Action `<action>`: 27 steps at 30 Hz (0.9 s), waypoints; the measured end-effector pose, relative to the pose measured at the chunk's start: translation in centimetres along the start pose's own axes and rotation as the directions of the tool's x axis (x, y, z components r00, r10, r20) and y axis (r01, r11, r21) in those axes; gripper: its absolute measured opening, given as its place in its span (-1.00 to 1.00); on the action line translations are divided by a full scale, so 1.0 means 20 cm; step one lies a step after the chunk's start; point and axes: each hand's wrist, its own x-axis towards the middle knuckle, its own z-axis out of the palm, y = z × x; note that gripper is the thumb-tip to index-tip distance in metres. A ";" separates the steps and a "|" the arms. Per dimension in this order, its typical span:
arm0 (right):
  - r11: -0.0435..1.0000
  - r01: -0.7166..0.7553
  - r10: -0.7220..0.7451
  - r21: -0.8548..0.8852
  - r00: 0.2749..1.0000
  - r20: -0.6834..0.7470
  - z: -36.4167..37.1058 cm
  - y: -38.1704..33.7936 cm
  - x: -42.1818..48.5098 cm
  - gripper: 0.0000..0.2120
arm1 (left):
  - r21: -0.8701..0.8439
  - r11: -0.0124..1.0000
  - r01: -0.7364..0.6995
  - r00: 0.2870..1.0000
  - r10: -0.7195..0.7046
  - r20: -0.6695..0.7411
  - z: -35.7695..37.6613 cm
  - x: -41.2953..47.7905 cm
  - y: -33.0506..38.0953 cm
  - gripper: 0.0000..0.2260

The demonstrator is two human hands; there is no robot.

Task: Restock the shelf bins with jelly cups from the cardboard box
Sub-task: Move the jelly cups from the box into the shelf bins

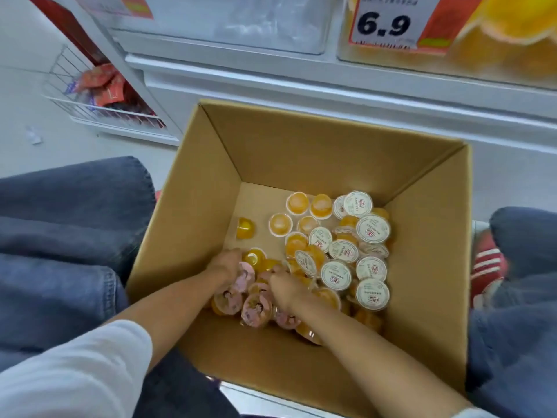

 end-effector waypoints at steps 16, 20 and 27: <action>0.774 0.143 0.238 0.617 0.837 -0.493 -0.66 0.13 -0.32 -0.59 | -0.735 0.656 -0.175 0.981 0.051 -0.187 -0.59 -0.29 0.55 -0.63; 0.692 0.321 0.226 0.647 0.755 -0.616 -0.96 0.13 -0.62 -0.61 | -0.879 0.375 -0.293 0.950 0.219 -0.224 -0.84 -0.49 0.81 -0.71; 0.887 0.298 0.186 0.352 0.467 -0.864 -1.41 0.07 -1.09 -0.25 | -0.533 0.473 -0.701 0.711 0.414 -0.568 -1.26 -0.95 1.20 -0.35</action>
